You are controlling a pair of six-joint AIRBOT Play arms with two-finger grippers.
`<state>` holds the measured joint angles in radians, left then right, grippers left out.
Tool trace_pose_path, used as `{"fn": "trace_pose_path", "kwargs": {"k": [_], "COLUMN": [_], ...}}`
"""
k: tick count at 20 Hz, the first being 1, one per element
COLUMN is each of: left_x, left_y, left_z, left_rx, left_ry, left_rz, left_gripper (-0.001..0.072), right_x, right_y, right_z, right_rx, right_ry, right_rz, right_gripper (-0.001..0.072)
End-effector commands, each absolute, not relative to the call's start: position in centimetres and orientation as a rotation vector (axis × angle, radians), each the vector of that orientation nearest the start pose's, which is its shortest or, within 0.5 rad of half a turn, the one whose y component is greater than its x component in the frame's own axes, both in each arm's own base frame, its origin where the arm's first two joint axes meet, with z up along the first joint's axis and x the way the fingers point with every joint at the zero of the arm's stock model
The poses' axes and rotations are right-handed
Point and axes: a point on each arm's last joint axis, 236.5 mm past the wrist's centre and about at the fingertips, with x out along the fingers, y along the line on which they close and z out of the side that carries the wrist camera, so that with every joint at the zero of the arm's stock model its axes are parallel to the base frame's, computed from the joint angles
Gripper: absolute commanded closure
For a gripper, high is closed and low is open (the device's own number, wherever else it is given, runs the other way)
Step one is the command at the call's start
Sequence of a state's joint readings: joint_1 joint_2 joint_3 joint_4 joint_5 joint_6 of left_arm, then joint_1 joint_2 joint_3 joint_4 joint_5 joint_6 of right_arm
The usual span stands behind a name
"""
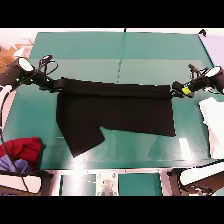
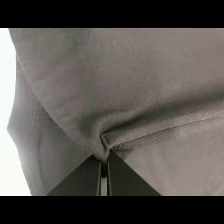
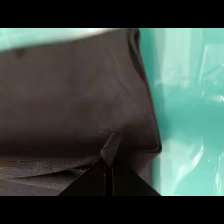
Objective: Fold the shirts.
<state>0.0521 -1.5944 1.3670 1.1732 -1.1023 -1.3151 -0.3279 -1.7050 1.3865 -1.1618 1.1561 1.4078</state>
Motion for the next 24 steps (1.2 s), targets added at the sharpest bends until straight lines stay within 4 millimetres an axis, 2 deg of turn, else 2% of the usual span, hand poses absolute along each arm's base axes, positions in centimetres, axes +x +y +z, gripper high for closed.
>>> {"fn": "trace_pose_path", "kwargs": {"k": [1, 2, 3, 4, 5, 6, 7, 9, 11, 13, 16, 19, 20, 21, 22, 23, 24], "left_x": [43.6, 43.2, 43.1, 43.0, 42.8, 42.6, 42.3, 40.7, 38.5, 36.1, 30.8, 25.1, 23.5, 22.0, 21.0, 20.3, 19.9], "left_y": [-6.4, -6.8, -7.1, -7.6, -7.9, -7.8, -7.7, -7.5, -7.1, -6.8, -6.0, -5.9, -6.3, -6.8, -7.4, -8.0, -8.9], "left_z": [-4.4, -4.7, -4.7, -4.4, -3.9, -3.1, -2.3, -0.4, 0.8, 1.3, 0.4, -1.7, -2.7, -3.8, -4.9, -6.1, -7.2], "left_rx": [-0.209, -0.212, -0.216, -0.223, -0.232, -0.23, -0.225, -0.23, -0.242, -0.232, -0.193, -0.221, -0.256, -0.31, -0.364, -0.411, -0.478], "left_ry": [1.356, 1.375, 1.382, 1.384, 1.392, 1.406, 1.424, 1.492, 1.553, 1.588, 1.628, 1.628, 1.621, 1.619, 1.615, 1.611, 1.607], "left_rz": [-0.32, -0.331, -0.339, -0.353, -0.368, -0.38, -0.395, -0.424, -0.431, -0.435, -0.401, -0.328, -0.303, -0.277, -0.254, -0.242, -0.238], "left_gripper": [0.068, 0.068, 0.0678, 0.0585, 0.0237, 0.0098, 0.0107, 0.0108, 0.0112, 0.0257, 0.0256, 0.0255, 0.0242, 0.0045, -0.0012, -0.0013, -0.0013], "right_x": [43.5, 43.4, 43.3, 43.1, 42.8, 42.5, 42.2, 41.1, 38.8, 35.9, 30.7, 24.7, 22.7, 21.1, 19.7, 19.1, 19.4], "right_y": [-5.6, -5.5, -5.4, -5.3, -5.2, -5.0, -4.9, -4.6, -3.8, -2.9, -1.9, -1.0, -0.5, 0.0, 0.7, 1.1, 1.4], "right_z": [-8.4, -8.2, -8.0, -7.4, -6.6, -5.3, -3.9, -1.6, -0.5, -0.4, -1.4, -2.8, -3.5, -4.3, -5.2, -5.9, -6.7], "right_rx": [0.492, 0.492, 0.492, 0.491, 0.485, 0.478, 0.471, 0.476, 0.482, 0.509, 0.586, 0.692, 0.735, 0.758, 0.779, 0.802, 0.829], "right_ry": [1.379, 1.382, 1.393, 1.408, 1.429, 1.451, 1.463, 1.479, 1.536, 1.583, 1.598, 1.559, 1.543, 1.531, 1.52, 1.495, 1.443], "right_rz": [0.027, 0.03, 0.037, 0.05, 0.067, 0.088, 0.106, 0.115, 0.132, 0.126, 0.052, -0.07, -0.118, -0.146, -0.168, -0.186, -0.196], "right_gripper": [0.0699, 0.0698, 0.0631, 0.0383, 0.0251, 0.0252, 0.0254, 0.0333, 0.0355, 0.0354, 0.0355, 0.0353, 0.0352, 0.035, 0.0308, 0.0228, 0.0196]}}
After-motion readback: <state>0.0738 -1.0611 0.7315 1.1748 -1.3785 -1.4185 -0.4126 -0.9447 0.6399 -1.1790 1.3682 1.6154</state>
